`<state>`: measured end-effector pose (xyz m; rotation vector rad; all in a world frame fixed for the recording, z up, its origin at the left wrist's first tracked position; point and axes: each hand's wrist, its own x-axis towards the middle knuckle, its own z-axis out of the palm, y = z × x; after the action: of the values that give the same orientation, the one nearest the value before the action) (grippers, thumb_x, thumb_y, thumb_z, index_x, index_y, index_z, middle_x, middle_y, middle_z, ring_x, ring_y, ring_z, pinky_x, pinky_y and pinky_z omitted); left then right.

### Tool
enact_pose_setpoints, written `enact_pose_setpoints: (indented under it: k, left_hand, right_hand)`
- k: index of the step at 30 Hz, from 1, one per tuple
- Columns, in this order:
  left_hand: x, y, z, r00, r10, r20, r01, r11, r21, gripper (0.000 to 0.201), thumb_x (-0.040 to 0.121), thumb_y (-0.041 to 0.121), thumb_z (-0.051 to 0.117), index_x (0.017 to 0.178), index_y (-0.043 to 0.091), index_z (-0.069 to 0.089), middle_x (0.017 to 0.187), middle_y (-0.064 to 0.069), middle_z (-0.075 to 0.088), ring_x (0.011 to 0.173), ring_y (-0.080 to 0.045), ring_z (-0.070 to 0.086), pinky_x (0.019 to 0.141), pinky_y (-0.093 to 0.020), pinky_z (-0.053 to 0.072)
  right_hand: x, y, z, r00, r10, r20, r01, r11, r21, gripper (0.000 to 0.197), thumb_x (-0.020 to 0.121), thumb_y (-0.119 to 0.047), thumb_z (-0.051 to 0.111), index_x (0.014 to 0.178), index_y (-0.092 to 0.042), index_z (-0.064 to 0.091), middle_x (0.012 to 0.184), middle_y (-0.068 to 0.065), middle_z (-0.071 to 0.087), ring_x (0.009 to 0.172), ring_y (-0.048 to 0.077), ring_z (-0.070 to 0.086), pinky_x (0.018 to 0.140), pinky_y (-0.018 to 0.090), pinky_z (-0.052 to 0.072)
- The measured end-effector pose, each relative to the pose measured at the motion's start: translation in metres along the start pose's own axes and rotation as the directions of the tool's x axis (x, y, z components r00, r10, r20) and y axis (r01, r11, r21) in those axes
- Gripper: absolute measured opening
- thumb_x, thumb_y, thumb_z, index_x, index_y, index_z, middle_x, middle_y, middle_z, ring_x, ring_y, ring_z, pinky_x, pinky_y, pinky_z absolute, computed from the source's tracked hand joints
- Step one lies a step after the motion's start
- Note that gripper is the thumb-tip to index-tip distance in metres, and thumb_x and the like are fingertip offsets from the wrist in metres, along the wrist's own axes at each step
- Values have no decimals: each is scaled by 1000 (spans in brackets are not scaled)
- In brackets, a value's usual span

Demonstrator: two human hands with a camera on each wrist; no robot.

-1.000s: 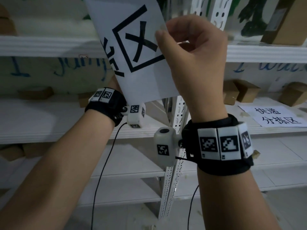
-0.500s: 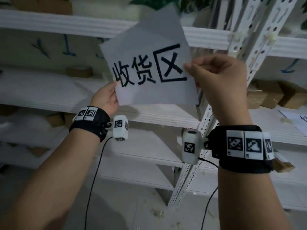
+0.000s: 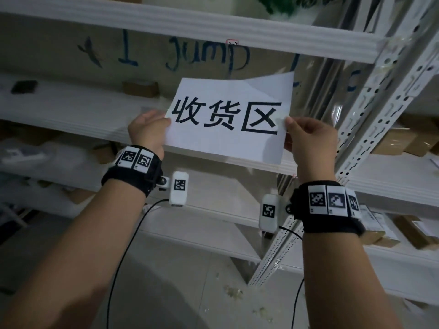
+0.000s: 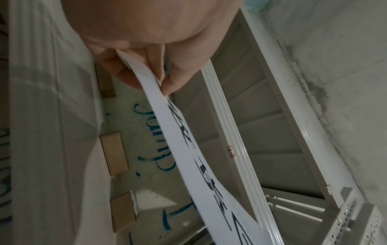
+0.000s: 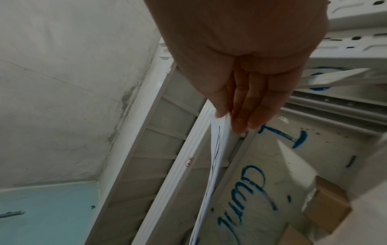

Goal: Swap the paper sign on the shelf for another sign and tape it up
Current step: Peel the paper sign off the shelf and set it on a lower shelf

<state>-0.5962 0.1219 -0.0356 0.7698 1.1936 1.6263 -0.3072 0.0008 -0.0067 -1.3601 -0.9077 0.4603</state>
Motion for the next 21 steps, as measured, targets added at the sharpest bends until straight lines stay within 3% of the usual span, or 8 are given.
enact_pose_setpoints:
  k: [4, 7, 10, 12, 17, 21]
  left_hand:
    - [1, -12, 0, 999, 48, 16, -48, 999, 14, 63, 91, -9, 75, 150, 2, 56, 125, -6, 73, 112, -20, 73, 81, -18, 62]
    - [2, -25, 5, 997, 67, 34, -68, 997, 32, 67, 91, -9, 76, 152, 3, 54, 133, -10, 71, 114, -18, 70, 74, -12, 60]
    - [12, -43, 13, 998, 57, 33, -58, 997, 51, 69, 90, -7, 78, 153, 4, 52, 138, -12, 69, 115, -17, 69, 69, -9, 56]
    - [21, -54, 21, 999, 35, 39, -38, 997, 68, 69, 91, -6, 78, 154, 2, 51, 142, -13, 68, 115, -16, 68, 68, -9, 55]
    - [45, -75, 42, 1000, -13, 3, 13, 994, 110, 68, 92, -5, 77, 154, 1, 50, 142, -12, 68, 113, -16, 68, 93, -22, 52]
    - [68, -84, 62, 1000, -23, 8, 22, 989, 144, 69, 91, -3, 78, 154, 3, 50, 140, -9, 69, 116, -17, 69, 102, -26, 52]
  right_hand:
    - [-9, 20, -1, 999, 49, -19, -49, 999, 15, 16, 106, -21, 74, 93, -25, 83, 89, 0, 85, 89, 20, 84, 90, 44, 71]
    - [-12, 35, -4, 995, 104, -8, -103, 991, 88, 12, 102, -16, 78, 112, -11, 82, 101, 5, 86, 95, 18, 85, 94, 43, 70]
    - [-3, 49, -5, 991, 133, -18, -129, 981, 143, 47, 92, -14, 89, 135, -5, 73, 113, 10, 84, 106, 23, 84, 99, 43, 67]
    - [8, 56, -2, 989, 148, -13, -145, 977, 158, 54, 90, -10, 90, 140, -4, 69, 114, 13, 83, 107, 24, 83, 99, 41, 67]
    - [50, 75, 20, 982, 187, -39, -179, 971, 157, 57, 91, -3, 87, 143, -6, 65, 91, -2, 79, 91, 14, 79, 95, 36, 68]
    - [89, 98, 30, 975, 211, -62, -203, 972, 115, 53, 90, -4, 88, 139, -8, 67, 96, 1, 80, 90, 18, 79, 95, 42, 68]
